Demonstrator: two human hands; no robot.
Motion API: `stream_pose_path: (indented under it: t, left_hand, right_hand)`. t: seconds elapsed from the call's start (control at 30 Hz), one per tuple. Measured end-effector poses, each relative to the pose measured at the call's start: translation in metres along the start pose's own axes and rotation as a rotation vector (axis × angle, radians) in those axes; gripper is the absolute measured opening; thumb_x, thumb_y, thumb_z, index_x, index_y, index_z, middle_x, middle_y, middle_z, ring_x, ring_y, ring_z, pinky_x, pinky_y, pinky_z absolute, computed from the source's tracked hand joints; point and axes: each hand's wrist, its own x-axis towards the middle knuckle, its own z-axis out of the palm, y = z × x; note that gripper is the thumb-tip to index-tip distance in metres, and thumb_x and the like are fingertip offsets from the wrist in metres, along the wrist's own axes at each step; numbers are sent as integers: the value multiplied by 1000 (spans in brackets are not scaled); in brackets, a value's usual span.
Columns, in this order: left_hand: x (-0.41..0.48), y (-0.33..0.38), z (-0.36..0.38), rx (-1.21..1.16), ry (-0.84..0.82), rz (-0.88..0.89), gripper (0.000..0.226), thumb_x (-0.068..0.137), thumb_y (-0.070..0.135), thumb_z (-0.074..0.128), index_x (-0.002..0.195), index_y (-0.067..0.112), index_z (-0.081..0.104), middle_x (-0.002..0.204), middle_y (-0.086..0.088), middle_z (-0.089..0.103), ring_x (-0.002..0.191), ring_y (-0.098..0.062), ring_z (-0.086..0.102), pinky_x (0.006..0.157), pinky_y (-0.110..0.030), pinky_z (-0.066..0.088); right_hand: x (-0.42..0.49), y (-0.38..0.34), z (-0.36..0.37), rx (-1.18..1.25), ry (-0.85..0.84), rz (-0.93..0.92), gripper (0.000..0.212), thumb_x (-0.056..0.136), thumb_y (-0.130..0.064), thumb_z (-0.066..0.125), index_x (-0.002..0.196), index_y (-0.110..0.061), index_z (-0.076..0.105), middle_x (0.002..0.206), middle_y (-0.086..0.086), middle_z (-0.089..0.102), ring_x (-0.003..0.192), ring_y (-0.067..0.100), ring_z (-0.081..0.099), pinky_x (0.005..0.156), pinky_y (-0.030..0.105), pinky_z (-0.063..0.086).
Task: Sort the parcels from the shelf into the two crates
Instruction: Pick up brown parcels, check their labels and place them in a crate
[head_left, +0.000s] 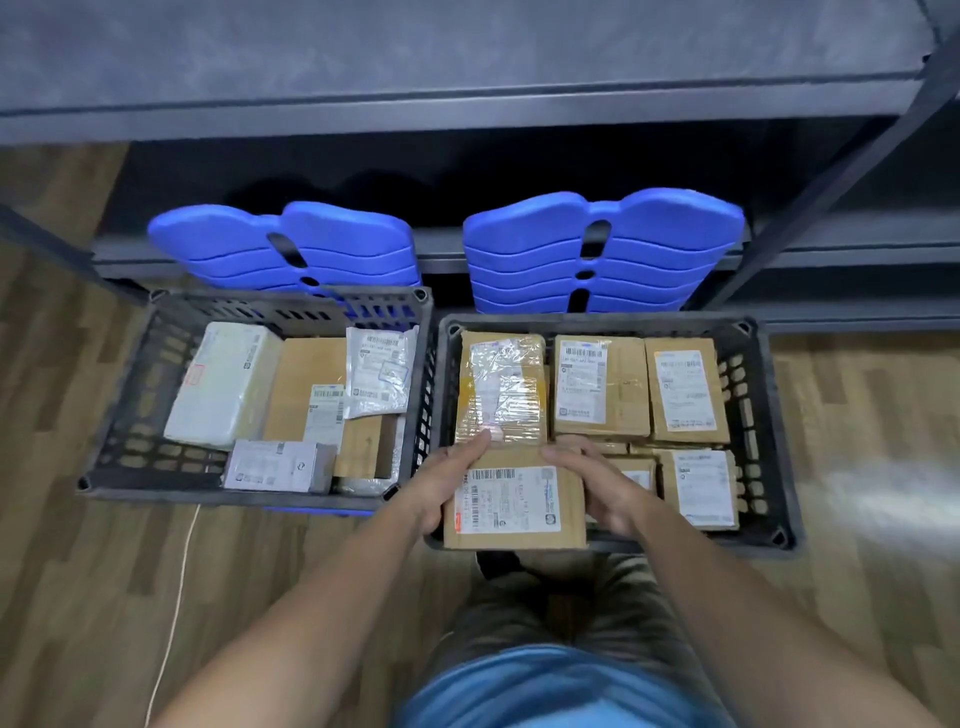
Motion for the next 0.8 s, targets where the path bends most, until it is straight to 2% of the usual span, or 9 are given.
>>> stream_pose_path:
  t: [0.07, 0.1, 0.2, 0.23, 0.3, 0.37, 0.53, 0.7, 0.8]
  left_hand:
    - [3, -6, -2, -8, 4, 24, 105, 58, 75, 86, 139, 16, 58, 112, -16, 78, 102, -31, 77, 88, -50, 63]
    - [4, -9, -2, -2, 18, 28, 112, 56, 77, 86, 143, 16, 52, 113, -15, 78, 101, -30, 77, 87, -50, 63]
    - [9, -11, -1, 77, 75, 94, 107, 69, 74, 77, 154, 32, 28, 126, -10, 70, 102, -25, 75, 90, -45, 61]
    - [9, -10, 1, 87, 72, 114, 105, 70, 74, 75, 154, 34, 27, 128, -10, 68, 103, -23, 74, 91, -44, 61]
    - [10, -9, 2, 75, 58, 124, 100, 69, 75, 75, 149, 28, 38, 127, -8, 68, 104, -22, 74, 90, -41, 60]
    - [12, -9, 1, 35, 53, 124, 86, 75, 70, 76, 144, 27, 47, 122, -7, 72, 100, -21, 76, 86, -38, 61]
    - [11, -13, -2, 15, 49, 157, 75, 83, 63, 74, 144, 26, 50, 116, 0, 74, 94, -11, 77, 78, -28, 58]
    - [6, -8, -3, 96, 65, 218, 62, 90, 58, 69, 140, 23, 55, 112, 3, 73, 93, -8, 74, 69, -13, 53]
    - [10, -10, -1, 96, 75, 242, 56, 91, 52, 69, 136, 22, 57, 105, 0, 76, 86, -10, 77, 69, -21, 58]
  right_hand:
    - [5, 5, 1, 55, -8, -14, 87, 56, -54, 96, 130, -34, 55, 115, 7, 78, 117, 29, 70, 110, 56, 47]
    - [5, 7, 1, 81, -4, -15, 86, 55, -53, 96, 129, -33, 56, 115, 8, 78, 117, 30, 70, 110, 56, 48]
    - [4, 6, -1, 114, 6, -25, 72, 60, -44, 93, 123, -26, 61, 112, 11, 77, 110, 30, 72, 101, 51, 54]
    - [3, 4, -2, 122, 6, -24, 63, 64, -40, 92, 118, -25, 63, 110, 12, 77, 105, 29, 73, 94, 48, 57]
    - [0, 1, -4, 138, -2, -19, 52, 69, -32, 92, 112, -24, 64, 106, 11, 76, 98, 27, 73, 84, 41, 57]
    - [0, -2, -6, 122, -16, -18, 47, 71, -29, 90, 109, -22, 63, 104, 10, 76, 96, 26, 73, 81, 39, 56]
    - [3, -5, -8, 60, -55, -10, 43, 71, -31, 91, 103, -22, 62, 100, 7, 76, 96, 24, 72, 82, 38, 54]
    - [13, 1, -11, 65, -61, 6, 40, 71, -35, 89, 102, -22, 67, 105, 11, 77, 101, 28, 72, 95, 47, 53]
    - [18, 5, -9, 108, -52, 7, 47, 65, -35, 92, 104, -22, 70, 106, 14, 76, 98, 29, 72, 95, 50, 53]
